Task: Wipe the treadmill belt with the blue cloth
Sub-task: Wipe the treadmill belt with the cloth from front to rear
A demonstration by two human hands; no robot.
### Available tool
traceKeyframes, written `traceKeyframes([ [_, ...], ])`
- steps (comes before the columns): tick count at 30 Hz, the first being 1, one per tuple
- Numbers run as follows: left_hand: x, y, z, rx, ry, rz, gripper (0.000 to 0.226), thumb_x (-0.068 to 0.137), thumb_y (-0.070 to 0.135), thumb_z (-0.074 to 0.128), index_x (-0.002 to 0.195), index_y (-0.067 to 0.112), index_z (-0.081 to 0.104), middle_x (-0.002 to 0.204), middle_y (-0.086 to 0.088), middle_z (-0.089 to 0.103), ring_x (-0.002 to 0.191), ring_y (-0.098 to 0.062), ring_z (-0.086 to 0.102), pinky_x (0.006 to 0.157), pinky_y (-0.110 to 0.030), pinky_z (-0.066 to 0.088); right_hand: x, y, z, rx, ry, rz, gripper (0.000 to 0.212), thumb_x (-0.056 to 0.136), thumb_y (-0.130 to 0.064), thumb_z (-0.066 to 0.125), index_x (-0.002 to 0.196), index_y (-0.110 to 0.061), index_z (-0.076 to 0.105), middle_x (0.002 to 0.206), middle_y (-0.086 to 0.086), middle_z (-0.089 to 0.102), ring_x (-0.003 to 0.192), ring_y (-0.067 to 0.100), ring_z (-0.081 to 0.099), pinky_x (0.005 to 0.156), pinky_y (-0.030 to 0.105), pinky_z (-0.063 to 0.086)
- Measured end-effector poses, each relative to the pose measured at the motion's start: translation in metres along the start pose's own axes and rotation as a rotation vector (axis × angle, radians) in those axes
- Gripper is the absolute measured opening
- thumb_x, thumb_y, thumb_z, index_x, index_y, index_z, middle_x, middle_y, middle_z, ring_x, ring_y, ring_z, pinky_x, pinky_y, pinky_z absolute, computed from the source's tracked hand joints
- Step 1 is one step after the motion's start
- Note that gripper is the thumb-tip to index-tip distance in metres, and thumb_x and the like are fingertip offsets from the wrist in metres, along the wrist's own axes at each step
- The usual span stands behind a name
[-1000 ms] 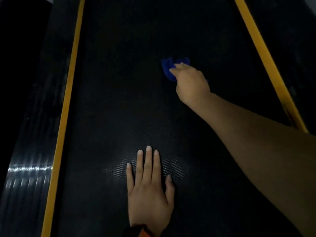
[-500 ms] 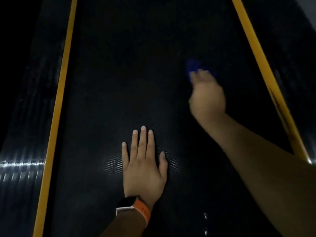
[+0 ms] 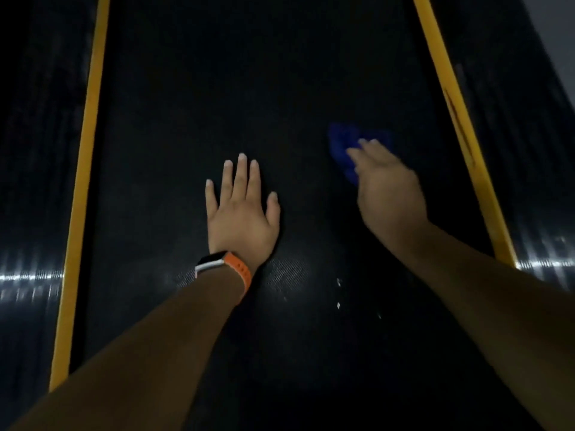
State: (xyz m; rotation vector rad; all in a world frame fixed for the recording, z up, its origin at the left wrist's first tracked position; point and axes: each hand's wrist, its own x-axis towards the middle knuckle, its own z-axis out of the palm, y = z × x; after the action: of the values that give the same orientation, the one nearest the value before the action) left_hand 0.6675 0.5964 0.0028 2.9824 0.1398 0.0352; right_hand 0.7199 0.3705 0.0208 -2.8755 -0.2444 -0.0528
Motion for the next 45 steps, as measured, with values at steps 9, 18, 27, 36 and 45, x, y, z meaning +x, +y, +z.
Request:
traceKeyframes([
  [9,-0.112,0.014,-0.011,0.021,-0.092,0.065,0.065,0.107,0.049,0.027,0.164,0.017,0.023,0.173,-0.007,0.012,0.160,-0.026,0.005,0.127,-0.056,0.013,-0.133,0.039,-0.030,-0.097,-0.165,-0.313,0.054,0.089,0.004,0.054,0.141,-0.005,0.042,0.148,0.016,0.046,0.140,0.028,0.039,0.108,0.049,0.042],
  [18,-0.149,0.019,-0.003,0.061,-0.131,0.137,0.065,0.106,0.050,0.028,0.164,0.020,0.022,0.173,-0.006,0.010,0.160,-0.025,0.002,0.127,-0.058,0.011,-0.021,-0.040,0.007,0.055,-0.105,-0.061,0.060,0.093,-0.004,0.054,0.150,-0.011,0.034,0.160,0.010,0.026,0.149,0.026,0.019,0.122,0.038,0.013],
  [27,-0.151,0.017,-0.001,0.035,-0.106,0.134,0.065,0.106,0.050,0.028,0.163,0.018,0.024,0.172,-0.007,0.014,0.160,-0.026,0.004,0.127,-0.058,0.010,-0.190,-0.031,-0.019,0.052,-0.256,-0.289,0.072,0.079,0.000,0.065,0.145,-0.018,0.043,0.156,0.003,0.036,0.147,0.019,0.026,0.115,0.045,0.034],
  [36,-0.150,0.016,0.002,0.053,-0.083,0.127,0.066,0.105,0.051,0.029,0.163,0.020,0.024,0.173,-0.005,0.012,0.160,-0.024,0.004,0.127,-0.056,0.010,-0.042,-0.047,0.007,0.012,-0.113,-0.070,0.070,0.089,-0.003,0.056,0.152,-0.015,0.029,0.162,0.007,0.022,0.150,0.023,0.015,0.123,0.038,0.008],
  [45,-0.151,0.020,-0.001,0.031,-0.052,0.111,0.066,0.105,0.052,0.028,0.163,0.021,0.025,0.173,-0.002,0.013,0.160,-0.022,0.007,0.127,-0.055,0.012,-0.099,-0.006,-0.009,0.001,-0.199,-0.412,0.058,0.087,-0.004,0.051,0.144,-0.013,0.046,0.154,0.010,0.039,0.143,0.029,0.034,0.118,0.041,0.018],
])
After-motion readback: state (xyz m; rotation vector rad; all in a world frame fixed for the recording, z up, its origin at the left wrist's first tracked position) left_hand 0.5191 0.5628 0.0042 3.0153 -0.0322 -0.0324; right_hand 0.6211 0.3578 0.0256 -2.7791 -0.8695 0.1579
